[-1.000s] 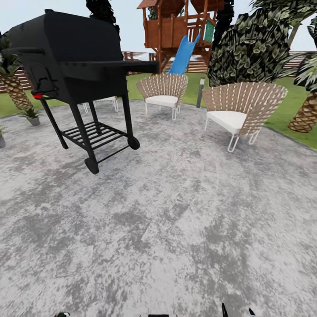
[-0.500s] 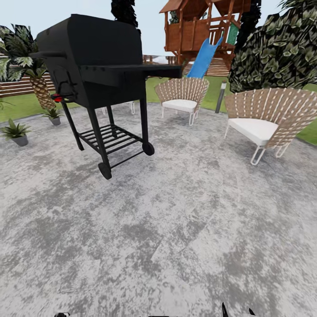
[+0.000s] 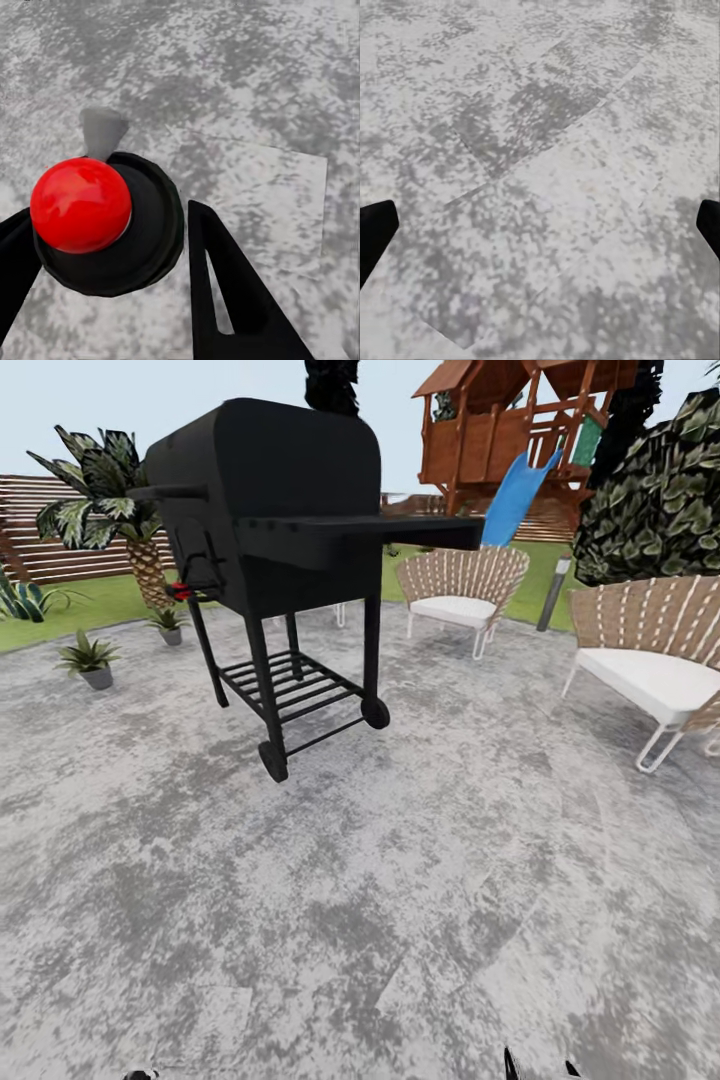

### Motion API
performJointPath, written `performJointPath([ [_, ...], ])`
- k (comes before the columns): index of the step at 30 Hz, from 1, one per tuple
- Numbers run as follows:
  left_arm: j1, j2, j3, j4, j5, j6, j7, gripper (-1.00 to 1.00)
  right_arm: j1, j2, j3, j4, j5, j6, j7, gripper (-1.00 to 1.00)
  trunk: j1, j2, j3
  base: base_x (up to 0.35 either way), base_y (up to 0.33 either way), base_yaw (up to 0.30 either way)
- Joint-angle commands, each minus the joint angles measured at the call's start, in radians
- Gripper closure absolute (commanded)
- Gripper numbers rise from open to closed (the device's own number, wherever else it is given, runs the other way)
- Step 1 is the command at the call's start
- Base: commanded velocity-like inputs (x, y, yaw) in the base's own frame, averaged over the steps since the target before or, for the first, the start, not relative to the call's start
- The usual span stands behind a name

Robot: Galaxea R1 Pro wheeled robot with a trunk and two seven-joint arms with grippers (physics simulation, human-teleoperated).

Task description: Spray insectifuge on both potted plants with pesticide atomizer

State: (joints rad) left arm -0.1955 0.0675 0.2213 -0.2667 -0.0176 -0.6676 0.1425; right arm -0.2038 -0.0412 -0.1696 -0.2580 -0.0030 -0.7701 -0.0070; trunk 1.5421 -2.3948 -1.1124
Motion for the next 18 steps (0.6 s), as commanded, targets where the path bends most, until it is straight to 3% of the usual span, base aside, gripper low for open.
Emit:
performJointPath([
  [1,-0.001,0.000,-0.002,0.001,-0.002,-0.003,0.006,1.00,0.000,0.000,-0.001,0.000,0.000,-0.003,-0.001,-1.00,0.000,0.000,0.000,0.292,0.190,0.219],
  [9,-0.001,0.000,-0.002,0.001,-0.002,-0.003,0.006,1.00,0.000,0.000,0.000,0.000,0.000,-0.003,-0.001,-1.00,0.000,0.000,0.008,0.296,0.169,0.220],
  [18,-0.001,0.000,-0.002,0.001,-0.002,-0.003,0.006,1.00,0.000,0.001,0.001,0.000,0.000,-0.003,-0.001,-1.00,0.000,0.000,0.018,0.331,0.018,0.219],
])
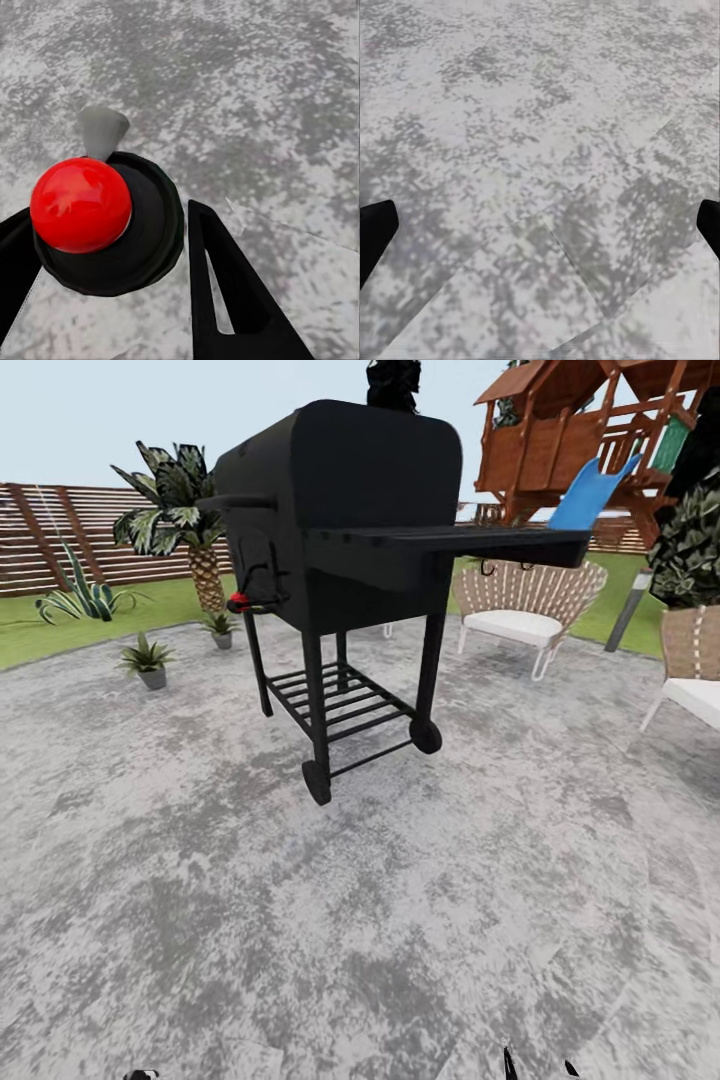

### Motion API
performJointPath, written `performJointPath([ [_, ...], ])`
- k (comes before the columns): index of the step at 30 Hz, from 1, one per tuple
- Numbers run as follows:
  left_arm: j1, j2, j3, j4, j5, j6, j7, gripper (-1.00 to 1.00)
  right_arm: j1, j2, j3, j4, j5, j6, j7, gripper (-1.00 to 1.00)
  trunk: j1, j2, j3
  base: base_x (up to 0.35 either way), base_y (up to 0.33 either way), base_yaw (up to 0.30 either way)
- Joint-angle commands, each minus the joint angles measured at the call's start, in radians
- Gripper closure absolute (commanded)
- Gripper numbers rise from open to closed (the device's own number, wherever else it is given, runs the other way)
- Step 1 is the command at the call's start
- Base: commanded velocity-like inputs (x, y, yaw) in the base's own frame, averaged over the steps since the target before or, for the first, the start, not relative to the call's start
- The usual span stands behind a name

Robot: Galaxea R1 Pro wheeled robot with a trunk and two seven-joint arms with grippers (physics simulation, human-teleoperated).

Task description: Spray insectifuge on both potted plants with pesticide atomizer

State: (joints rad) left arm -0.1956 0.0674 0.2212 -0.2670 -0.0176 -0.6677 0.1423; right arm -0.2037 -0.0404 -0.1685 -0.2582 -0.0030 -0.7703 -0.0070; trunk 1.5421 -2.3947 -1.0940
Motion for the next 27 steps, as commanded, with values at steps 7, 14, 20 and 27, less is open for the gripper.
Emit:
performJointPath([
  [7,-0.001,0.000,-0.002,0.001,-0.002,-0.003,0.006,1.00,0.000,-0.001,0.000,0.001,0.000,-0.003,-0.001,-1.00,0.000,0.000,0.006,0.332,0.076,0.220],
  [14,-0.001,0.000,-0.001,0.002,-0.002,-0.003,0.006,1.00,0.000,-0.001,0.000,0.001,0.000,-0.003,-0.001,-1.00,0.000,0.000,0.014,0.310,0.164,0.219],
  [20,-0.001,0.000,-0.001,0.002,-0.002,-0.003,0.006,1.00,0.000,-0.001,0.000,0.001,0.000,-0.003,-0.001,-1.00,0.000,0.000,0.020,0.296,0.185,0.219],
  [27,-0.001,0.000,-0.003,0.002,-0.002,-0.003,0.006,1.00,0.000,-0.001,0.000,0.001,0.001,-0.003,0.000,-1.00,0.000,0.000,0.027,0.295,0.172,0.220],
])
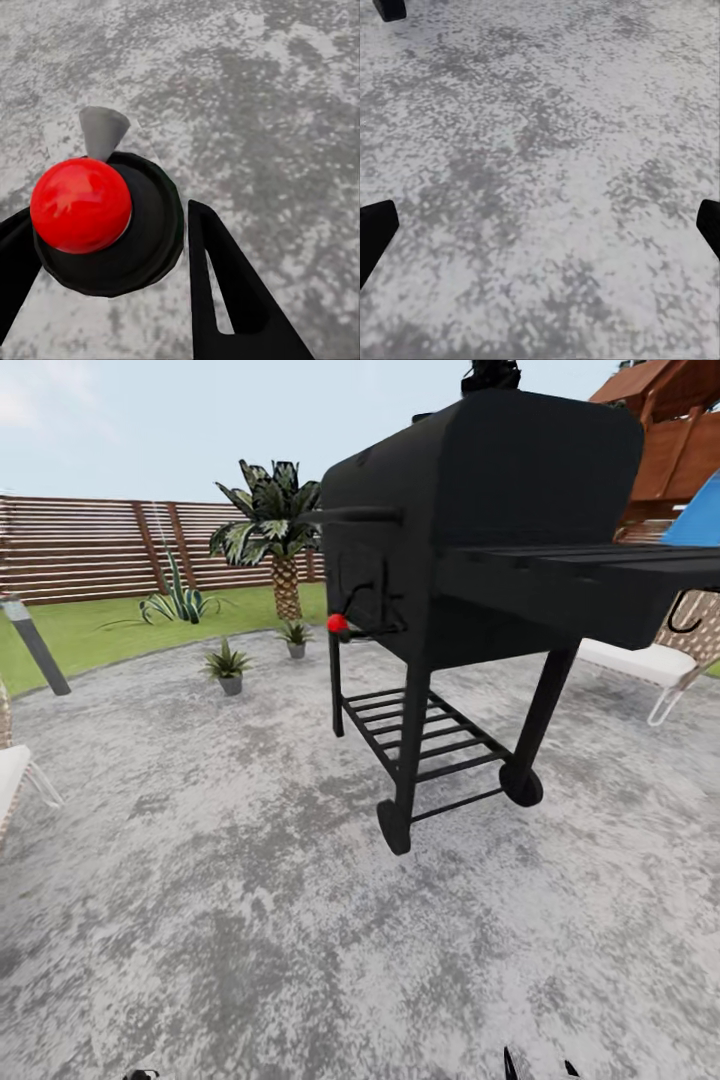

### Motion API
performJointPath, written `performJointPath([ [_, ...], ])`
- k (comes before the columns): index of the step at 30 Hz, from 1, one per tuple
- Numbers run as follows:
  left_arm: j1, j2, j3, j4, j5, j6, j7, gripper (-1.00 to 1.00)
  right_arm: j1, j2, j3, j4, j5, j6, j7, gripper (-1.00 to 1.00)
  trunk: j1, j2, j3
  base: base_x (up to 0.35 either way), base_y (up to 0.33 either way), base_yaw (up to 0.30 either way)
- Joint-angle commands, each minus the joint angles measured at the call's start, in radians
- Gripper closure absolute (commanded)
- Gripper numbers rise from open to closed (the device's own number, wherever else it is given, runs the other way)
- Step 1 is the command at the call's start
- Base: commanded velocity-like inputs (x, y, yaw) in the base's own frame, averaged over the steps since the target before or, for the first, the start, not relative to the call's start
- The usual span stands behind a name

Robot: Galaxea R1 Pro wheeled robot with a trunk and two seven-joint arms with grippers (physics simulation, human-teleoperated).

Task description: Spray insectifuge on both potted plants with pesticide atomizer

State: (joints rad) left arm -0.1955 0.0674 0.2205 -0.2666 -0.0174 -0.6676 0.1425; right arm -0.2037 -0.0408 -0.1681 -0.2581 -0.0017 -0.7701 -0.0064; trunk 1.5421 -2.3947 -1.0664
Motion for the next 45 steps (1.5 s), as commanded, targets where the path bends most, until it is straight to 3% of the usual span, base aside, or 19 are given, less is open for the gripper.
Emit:
performJointPath([
  [1,-0.001,0.000,-0.002,0.001,-0.002,-0.003,0.006,1.00,0.000,0.000,-0.001,0.000,0.000,-0.003,-0.001,-1.00,0.000,0.000,0.000,0.312,0.130,0.220],
  [45,-0.001,0.000,-0.004,0.000,-0.003,-0.004,0.006,1.00,0.000,0.001,-0.001,0.000,0.000,-0.003,0.000,-1.00,0.000,0.000,0.045,0.323,0.094,0.219],
])
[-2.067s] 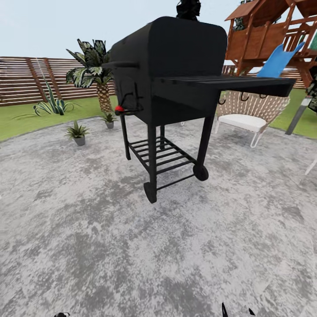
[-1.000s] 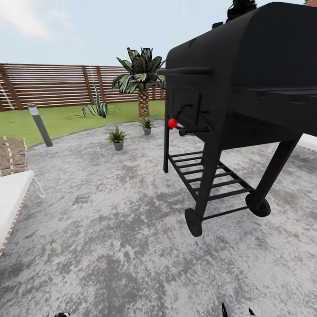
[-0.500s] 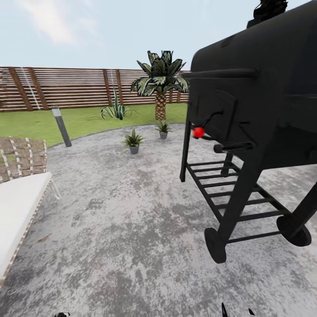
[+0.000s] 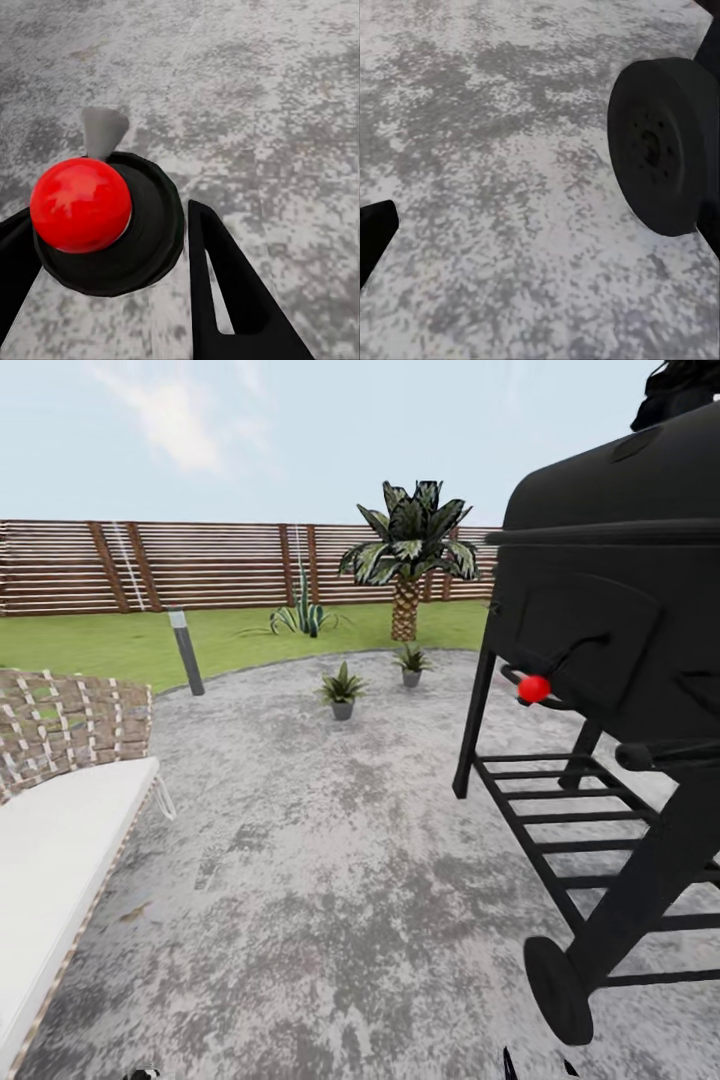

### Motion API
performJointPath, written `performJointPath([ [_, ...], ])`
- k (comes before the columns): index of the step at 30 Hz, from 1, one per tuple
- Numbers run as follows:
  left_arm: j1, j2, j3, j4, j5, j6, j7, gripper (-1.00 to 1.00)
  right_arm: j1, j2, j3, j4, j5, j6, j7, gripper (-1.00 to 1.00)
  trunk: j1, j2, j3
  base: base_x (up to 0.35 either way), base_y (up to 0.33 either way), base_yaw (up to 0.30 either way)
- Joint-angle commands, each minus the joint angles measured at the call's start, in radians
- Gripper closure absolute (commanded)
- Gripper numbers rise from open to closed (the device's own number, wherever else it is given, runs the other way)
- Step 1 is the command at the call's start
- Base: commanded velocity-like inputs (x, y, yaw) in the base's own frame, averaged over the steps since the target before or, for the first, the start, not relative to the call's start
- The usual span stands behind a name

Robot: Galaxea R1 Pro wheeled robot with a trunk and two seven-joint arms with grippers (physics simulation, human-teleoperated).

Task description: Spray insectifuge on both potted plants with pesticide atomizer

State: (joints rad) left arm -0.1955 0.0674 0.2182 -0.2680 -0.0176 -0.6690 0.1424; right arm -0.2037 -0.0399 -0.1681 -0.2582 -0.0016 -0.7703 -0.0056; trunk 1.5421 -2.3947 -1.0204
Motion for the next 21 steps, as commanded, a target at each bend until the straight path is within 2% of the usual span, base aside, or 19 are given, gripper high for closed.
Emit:
performJointPath([
  [1,-0.001,0.000,-0.002,0.001,-0.002,-0.003,0.006,1.00,0.000,0.000,-0.001,0.001,0.000,-0.003,-0.001,-1.00,0.000,0.000,0.000,0.335,0.007,0.220],
  [21,-0.001,0.000,-0.002,0.003,-0.002,-0.003,0.006,1.00,0.000,0.000,-0.001,0.001,0.000,-0.003,-0.001,-1.00,0.000,0.000,0.015,0.336,0.000,0.238],
])
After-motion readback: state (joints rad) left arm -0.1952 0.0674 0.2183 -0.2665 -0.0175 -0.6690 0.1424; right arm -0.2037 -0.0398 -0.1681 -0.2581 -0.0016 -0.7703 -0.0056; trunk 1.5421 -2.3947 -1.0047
